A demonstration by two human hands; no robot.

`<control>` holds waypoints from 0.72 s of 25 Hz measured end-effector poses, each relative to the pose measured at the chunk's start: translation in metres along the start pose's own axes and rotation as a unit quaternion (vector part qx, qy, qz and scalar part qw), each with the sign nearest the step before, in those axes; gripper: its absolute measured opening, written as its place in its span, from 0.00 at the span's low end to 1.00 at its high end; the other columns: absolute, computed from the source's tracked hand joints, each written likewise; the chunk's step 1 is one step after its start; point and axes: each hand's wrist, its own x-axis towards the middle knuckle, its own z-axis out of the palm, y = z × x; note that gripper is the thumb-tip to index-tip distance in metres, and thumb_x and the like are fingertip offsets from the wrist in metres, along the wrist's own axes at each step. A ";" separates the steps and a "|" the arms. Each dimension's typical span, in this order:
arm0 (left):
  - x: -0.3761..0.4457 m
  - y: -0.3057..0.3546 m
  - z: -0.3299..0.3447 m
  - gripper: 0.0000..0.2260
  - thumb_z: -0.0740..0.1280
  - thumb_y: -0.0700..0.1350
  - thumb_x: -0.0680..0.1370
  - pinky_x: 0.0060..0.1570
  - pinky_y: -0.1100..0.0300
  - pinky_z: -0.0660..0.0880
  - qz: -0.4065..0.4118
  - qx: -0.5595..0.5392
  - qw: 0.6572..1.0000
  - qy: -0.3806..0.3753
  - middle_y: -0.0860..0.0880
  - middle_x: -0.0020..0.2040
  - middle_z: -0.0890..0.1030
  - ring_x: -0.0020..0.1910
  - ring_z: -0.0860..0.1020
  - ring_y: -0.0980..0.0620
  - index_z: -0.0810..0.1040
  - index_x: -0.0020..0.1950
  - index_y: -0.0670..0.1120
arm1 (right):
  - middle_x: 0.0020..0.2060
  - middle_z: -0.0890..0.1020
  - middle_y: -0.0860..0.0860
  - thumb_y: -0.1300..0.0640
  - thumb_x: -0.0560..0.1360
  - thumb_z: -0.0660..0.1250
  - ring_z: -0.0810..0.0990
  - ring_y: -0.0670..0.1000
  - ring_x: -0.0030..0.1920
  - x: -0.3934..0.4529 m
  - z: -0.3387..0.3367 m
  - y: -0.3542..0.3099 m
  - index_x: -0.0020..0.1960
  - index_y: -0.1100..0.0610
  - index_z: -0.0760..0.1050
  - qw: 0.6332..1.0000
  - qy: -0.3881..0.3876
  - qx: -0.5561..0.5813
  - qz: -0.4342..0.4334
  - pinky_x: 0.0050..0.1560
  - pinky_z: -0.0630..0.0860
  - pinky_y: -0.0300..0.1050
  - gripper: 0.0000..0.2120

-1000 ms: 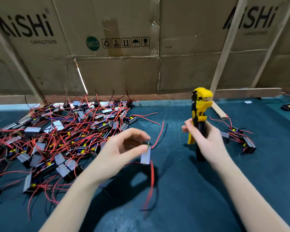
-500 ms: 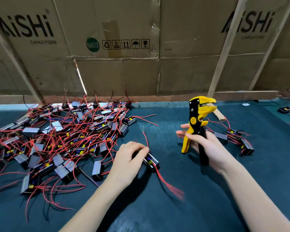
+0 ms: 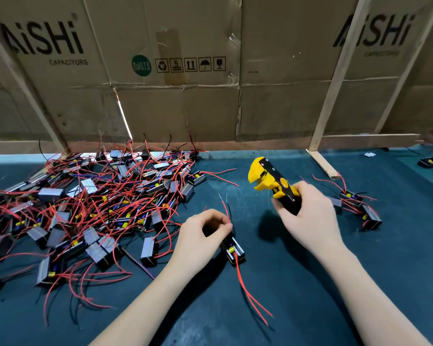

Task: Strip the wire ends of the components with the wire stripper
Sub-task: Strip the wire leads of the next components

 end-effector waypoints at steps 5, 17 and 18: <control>0.000 0.003 -0.001 0.04 0.67 0.36 0.78 0.43 0.65 0.77 -0.021 -0.170 0.985 -0.027 0.42 0.37 0.83 0.38 0.82 0.52 0.77 0.44 0.40 | 0.38 0.76 0.56 0.47 0.68 0.75 0.74 0.61 0.41 0.000 0.004 0.007 0.46 0.61 0.73 0.980 0.046 -0.184 -0.056 0.41 0.65 0.52 0.20; -0.002 0.001 0.002 0.10 0.63 0.50 0.80 0.35 0.64 0.65 0.071 -0.088 0.990 -0.081 0.53 0.29 0.69 0.31 0.68 0.55 0.79 0.43 0.49 | 0.39 0.76 0.57 0.45 0.67 0.74 0.74 0.61 0.42 -0.002 0.013 0.000 0.46 0.61 0.73 0.965 0.036 -0.254 -0.055 0.45 0.67 0.54 0.21; -0.002 0.000 0.002 0.10 0.63 0.50 0.79 0.34 0.64 0.65 0.064 -0.086 0.991 -0.078 0.54 0.28 0.69 0.31 0.67 0.54 0.79 0.41 0.49 | 0.39 0.76 0.57 0.46 0.67 0.74 0.73 0.61 0.42 -0.002 0.012 0.000 0.46 0.61 0.72 0.963 0.030 -0.257 -0.075 0.44 0.67 0.54 0.20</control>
